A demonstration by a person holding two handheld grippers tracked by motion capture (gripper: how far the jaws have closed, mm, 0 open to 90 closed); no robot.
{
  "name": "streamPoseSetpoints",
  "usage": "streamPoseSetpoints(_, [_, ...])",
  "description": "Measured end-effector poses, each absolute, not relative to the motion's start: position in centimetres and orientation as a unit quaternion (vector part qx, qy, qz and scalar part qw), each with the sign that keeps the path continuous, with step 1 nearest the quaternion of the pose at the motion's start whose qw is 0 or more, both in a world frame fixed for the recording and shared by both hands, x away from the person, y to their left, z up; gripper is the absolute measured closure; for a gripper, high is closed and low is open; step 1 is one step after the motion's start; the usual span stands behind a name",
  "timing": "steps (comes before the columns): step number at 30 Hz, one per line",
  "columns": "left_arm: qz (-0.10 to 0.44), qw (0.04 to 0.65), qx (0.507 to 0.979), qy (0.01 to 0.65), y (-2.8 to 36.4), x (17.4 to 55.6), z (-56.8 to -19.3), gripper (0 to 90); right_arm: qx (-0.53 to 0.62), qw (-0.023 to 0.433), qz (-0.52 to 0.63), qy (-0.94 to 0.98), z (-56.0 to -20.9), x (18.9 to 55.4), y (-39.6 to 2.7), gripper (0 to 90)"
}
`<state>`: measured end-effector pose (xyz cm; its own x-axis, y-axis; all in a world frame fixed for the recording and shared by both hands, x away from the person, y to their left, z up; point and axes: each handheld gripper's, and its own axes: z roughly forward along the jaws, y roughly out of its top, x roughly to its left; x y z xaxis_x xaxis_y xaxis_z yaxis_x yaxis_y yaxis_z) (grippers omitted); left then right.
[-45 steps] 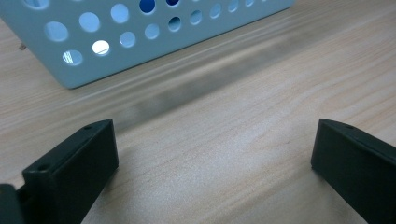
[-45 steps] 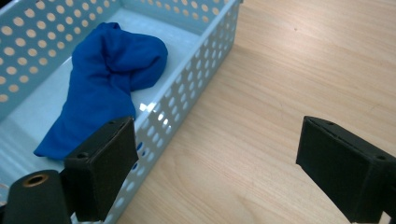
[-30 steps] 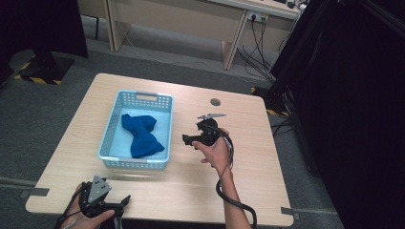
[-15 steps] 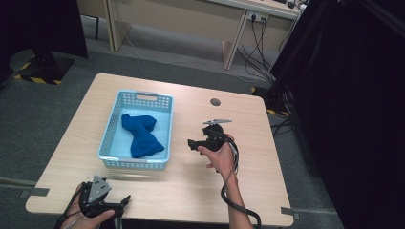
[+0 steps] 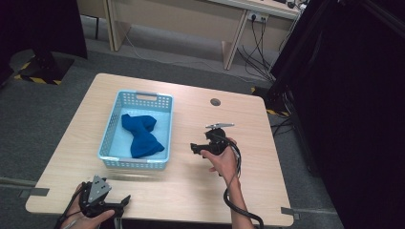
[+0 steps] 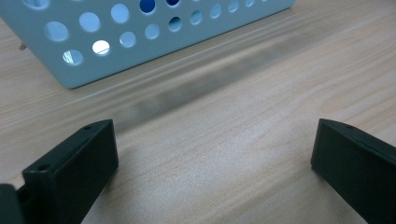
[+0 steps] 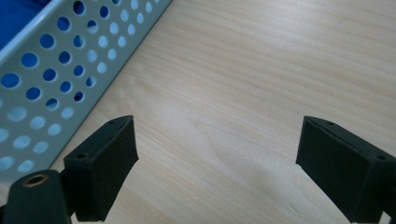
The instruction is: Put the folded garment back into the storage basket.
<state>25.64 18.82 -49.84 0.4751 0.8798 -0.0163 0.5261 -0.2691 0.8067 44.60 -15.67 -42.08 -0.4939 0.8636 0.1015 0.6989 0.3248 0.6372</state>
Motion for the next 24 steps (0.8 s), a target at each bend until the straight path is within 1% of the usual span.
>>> streamPoseSetpoints(24, [0.226,0.393,0.764,0.460,18.8,25.6,-49.9,0.0,0.497,0.129,0.315,0.798,-43.0,44.0,-17.4,12.7])
